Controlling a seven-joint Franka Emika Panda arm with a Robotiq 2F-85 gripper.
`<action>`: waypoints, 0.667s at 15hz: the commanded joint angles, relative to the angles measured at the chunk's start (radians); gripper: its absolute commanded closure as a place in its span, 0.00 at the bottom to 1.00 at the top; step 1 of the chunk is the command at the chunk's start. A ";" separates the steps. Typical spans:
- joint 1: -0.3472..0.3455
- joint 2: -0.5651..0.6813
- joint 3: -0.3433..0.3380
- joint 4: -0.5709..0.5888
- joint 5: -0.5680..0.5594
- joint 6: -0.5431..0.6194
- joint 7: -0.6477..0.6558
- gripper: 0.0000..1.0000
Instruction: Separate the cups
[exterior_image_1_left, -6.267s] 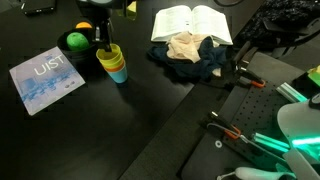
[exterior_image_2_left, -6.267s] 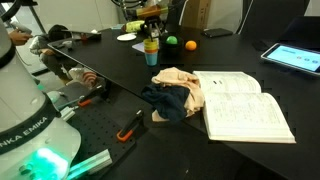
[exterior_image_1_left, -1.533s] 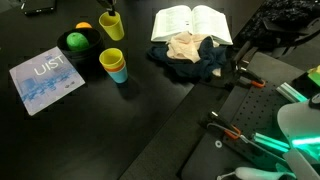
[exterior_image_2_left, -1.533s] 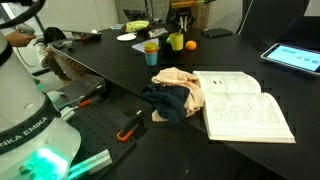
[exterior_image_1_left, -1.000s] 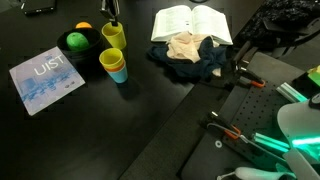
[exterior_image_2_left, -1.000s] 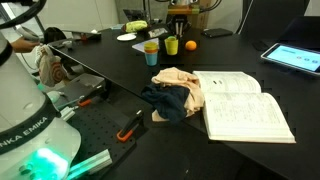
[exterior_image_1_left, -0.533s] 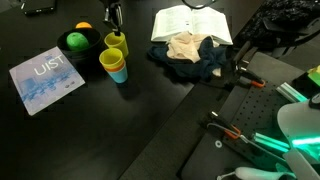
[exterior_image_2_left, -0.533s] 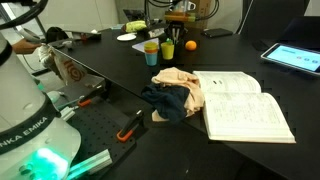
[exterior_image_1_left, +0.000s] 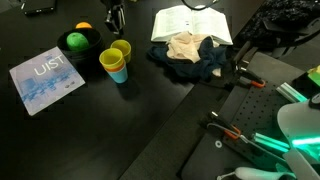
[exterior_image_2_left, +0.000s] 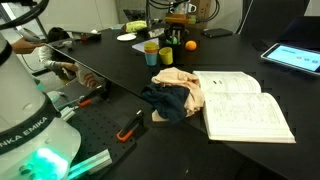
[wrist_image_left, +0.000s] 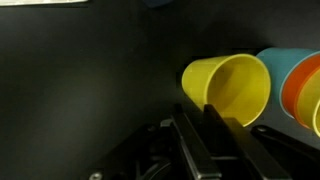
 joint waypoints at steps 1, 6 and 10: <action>-0.012 -0.007 0.012 -0.001 0.015 0.008 -0.002 0.39; -0.010 -0.022 0.007 0.004 0.009 0.004 0.002 0.02; -0.004 -0.052 0.001 0.006 0.000 -0.008 0.012 0.00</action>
